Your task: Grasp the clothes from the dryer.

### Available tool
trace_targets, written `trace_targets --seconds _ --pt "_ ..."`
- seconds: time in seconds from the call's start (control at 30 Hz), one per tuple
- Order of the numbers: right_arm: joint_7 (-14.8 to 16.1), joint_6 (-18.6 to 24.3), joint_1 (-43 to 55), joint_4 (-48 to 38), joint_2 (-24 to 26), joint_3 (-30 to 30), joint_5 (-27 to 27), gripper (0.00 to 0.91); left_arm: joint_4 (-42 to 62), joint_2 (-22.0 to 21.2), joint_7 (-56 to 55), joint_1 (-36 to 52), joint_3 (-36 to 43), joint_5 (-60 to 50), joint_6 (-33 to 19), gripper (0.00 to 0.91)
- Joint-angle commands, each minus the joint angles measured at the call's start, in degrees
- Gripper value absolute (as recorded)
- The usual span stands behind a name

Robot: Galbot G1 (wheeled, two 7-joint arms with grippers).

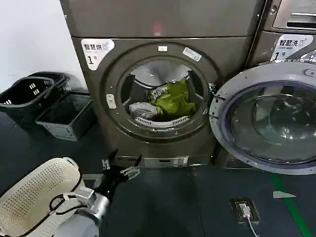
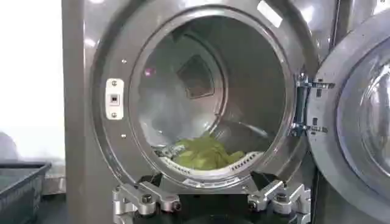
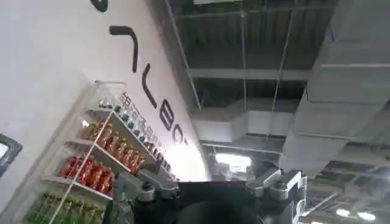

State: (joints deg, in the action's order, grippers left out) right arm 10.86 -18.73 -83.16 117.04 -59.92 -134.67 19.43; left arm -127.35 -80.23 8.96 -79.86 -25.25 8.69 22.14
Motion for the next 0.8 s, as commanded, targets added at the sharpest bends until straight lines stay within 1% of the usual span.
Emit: trace_targets --seconds 0.03,0.3,0.8 --pt "0.53 3.11 0.75 -0.83 0.08 0.23 1.16 0.907 -0.04 0.04 0.6 -0.12 0.25 -0.34 0.06 0.907" --pt "-0.07 2.97 1.09 -1.4 0.17 0.08 1.58 0.907 0.51 0.29 0.07 -0.21 0.68 -0.83 -0.77 0.907" --pt "0.23 3.03 0.94 -1.49 0.4 -0.33 1.55 0.907 0.44 0.58 -0.57 -0.47 0.63 -1.39 -1.24 0.907"
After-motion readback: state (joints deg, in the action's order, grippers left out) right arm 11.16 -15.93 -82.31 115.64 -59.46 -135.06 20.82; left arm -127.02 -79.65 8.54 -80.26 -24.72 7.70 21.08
